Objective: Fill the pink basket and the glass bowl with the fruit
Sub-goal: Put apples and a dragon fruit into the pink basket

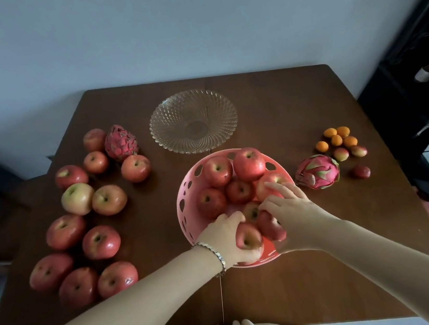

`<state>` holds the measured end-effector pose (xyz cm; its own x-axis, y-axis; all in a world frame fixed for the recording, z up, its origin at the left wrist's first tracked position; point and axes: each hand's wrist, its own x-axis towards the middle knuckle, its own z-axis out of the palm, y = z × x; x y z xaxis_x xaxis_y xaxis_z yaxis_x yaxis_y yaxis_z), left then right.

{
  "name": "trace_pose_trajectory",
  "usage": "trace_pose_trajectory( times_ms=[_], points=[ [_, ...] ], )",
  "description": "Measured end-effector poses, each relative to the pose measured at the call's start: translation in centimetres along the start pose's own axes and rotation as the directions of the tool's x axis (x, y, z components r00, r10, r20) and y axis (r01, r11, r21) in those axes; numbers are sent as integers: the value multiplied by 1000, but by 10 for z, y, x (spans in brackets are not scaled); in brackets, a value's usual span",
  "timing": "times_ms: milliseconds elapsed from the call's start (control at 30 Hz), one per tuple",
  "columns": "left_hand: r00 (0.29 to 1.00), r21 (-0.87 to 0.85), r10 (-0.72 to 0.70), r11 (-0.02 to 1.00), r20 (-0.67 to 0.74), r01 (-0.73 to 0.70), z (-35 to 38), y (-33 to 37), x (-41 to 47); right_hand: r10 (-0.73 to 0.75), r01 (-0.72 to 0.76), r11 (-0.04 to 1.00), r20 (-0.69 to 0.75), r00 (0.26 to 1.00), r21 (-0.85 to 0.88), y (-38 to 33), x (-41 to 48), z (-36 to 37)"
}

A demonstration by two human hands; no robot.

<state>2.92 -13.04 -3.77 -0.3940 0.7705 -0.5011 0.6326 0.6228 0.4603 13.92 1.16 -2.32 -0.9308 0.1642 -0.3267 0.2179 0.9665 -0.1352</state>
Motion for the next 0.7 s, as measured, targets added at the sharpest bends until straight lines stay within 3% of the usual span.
trace_pose_trajectory(
  times_ms=[100, 167, 233, 300, 400, 533, 700],
  points=[
    [996, 26, 89, 996, -16, -88, -11, -13, -11, 18, -16, 999, 67, 998, -38, -20, 5, -18],
    [977, 1, 115, 993, -179, -116, -28, -32, -23, -12, 13, 997, -25, 1000, 77, -44, 11, -32],
    [934, -81, 53, 993, -354, -87, -45, -59, -36, -30, 94, 958, -235, 972, 270, -74, 21, -45],
    [888, -155, -93, 988, -451, 24, -59, -96, -48, -10, 129, 886, -262, 965, 444, -110, 38, -51],
    [813, -232, -322, 944, -485, 236, -76, -154, -64, -52, 50, 848, -12, 999, 527, -171, 83, -30],
    [804, -199, -429, 904, -413, 380, -84, -204, -73, -120, -27, 906, 318, 941, 421, -236, 132, 14],
    [861, 5, -429, 894, -274, 447, -79, -238, -63, -90, -5, 969, 374, 923, 246, -275, 157, 50]
  ],
)
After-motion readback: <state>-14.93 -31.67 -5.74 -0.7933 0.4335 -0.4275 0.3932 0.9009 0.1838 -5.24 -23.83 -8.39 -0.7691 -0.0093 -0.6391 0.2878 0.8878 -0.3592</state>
